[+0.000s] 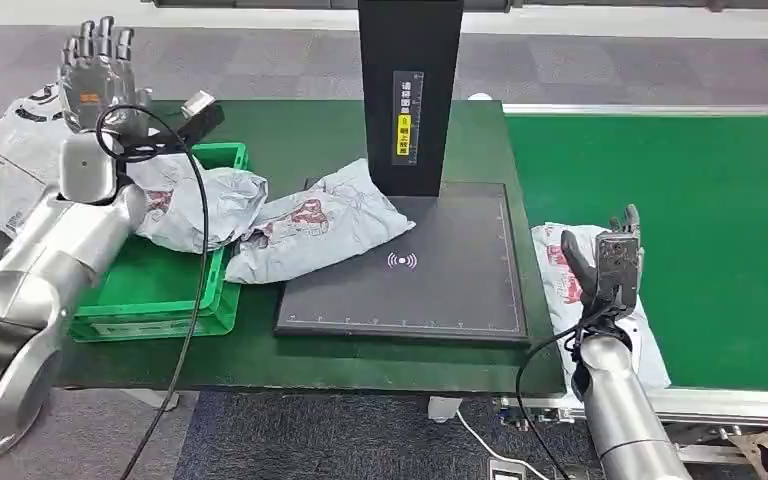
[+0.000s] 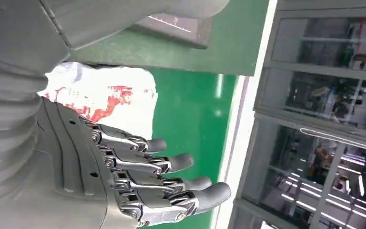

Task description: Moved the parcel from conveyor to table for the left to box.

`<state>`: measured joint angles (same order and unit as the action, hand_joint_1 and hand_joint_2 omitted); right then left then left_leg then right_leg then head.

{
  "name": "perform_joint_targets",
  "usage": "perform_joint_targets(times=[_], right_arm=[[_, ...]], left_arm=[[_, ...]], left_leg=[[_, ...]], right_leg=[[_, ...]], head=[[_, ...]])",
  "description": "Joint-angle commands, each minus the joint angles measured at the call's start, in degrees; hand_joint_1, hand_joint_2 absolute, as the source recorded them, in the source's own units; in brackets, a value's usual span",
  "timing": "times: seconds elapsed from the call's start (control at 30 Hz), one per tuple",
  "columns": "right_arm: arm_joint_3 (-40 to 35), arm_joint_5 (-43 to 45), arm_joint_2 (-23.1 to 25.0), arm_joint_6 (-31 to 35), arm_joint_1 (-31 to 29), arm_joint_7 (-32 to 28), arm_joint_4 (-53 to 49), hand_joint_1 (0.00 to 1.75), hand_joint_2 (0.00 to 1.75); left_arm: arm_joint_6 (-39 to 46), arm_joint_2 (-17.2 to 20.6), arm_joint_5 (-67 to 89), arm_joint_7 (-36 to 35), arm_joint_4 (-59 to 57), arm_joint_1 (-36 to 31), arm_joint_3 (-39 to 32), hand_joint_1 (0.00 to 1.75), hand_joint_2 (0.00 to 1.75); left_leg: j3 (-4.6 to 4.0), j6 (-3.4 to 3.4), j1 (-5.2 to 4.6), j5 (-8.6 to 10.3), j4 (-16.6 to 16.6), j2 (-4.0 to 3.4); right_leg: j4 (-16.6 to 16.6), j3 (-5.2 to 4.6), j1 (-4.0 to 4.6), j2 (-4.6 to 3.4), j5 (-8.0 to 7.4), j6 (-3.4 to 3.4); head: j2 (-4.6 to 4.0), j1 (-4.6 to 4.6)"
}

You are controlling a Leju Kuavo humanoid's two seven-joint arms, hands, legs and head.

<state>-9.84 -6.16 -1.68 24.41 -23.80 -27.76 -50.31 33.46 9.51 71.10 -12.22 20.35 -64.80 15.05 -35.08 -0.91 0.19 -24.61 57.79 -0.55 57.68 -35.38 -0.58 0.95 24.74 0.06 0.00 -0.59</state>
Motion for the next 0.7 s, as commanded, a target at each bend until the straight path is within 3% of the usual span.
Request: perform_joint_targets(times=[0.03,0.43,0.47,0.53,0.7], right_arm=[[0.6,0.1,-1.3,-0.2,-0.5,0.3,-0.5,0.0,1.75],[0.6,0.1,-1.3,-0.2,-0.5,0.3,-0.5,0.0,1.75],[0.8,0.1,-1.2,-0.1,-0.5,0.4,-0.4,0.0,1.75],[0.7,0.2,-1.9,-0.7,-1.5,0.8,0.6,0.0,1.75],[0.5,0.4,-1.8,-2.0,-0.4,0.1,0.2,0.0,1.75]], left_arm=[[-0.8,-3.7,-0.6,0.5,-5.1,-0.8,-9.2,0.0,1.75],[-0.9,-3.6,-0.6,0.5,-5.1,-0.8,-9.2,0.0,1.75],[-3.9,-5.0,-5.7,7.5,-4.3,-0.2,-12.8,0.0,1.75],[-8.6,-9.2,-11.4,14.3,-3.9,1.4,-16.2,0.0,1.75],[-17.1,-15.7,-17.5,18.2,-4.2,5.8,-18.4,0.0,1.75]], left_leg=[[0.11,0.07,0.05,-0.05,0.0,0.09],[0.06,0.02,-0.01,-0.04,0.0,-0.1],[0.12,0.03,0.01,-0.06,0.0,-0.09],[0.07,0.03,-0.02,0.0,0.0,0.01],[0.14,0.08,-0.01,0.03,-0.1,0.25]], right_leg=[[-0.1,0.19,0.03,-0.03,0.01,0.06],[-0.1,0.03,0.02,-0.2,-0.03,0.06],[-0.1,0.09,0.04,-0.22,-0.02,0.06],[-0.1,0.06,0.02,-0.09,-0.03,0.08],[-0.2,0.23,-0.03,0.14,-0.02,0.11]], head=[[0.0,-0.02],[-0.02,-0.02],[0.0,-0.02],[0.0,-0.02],[0.0,-0.02]])
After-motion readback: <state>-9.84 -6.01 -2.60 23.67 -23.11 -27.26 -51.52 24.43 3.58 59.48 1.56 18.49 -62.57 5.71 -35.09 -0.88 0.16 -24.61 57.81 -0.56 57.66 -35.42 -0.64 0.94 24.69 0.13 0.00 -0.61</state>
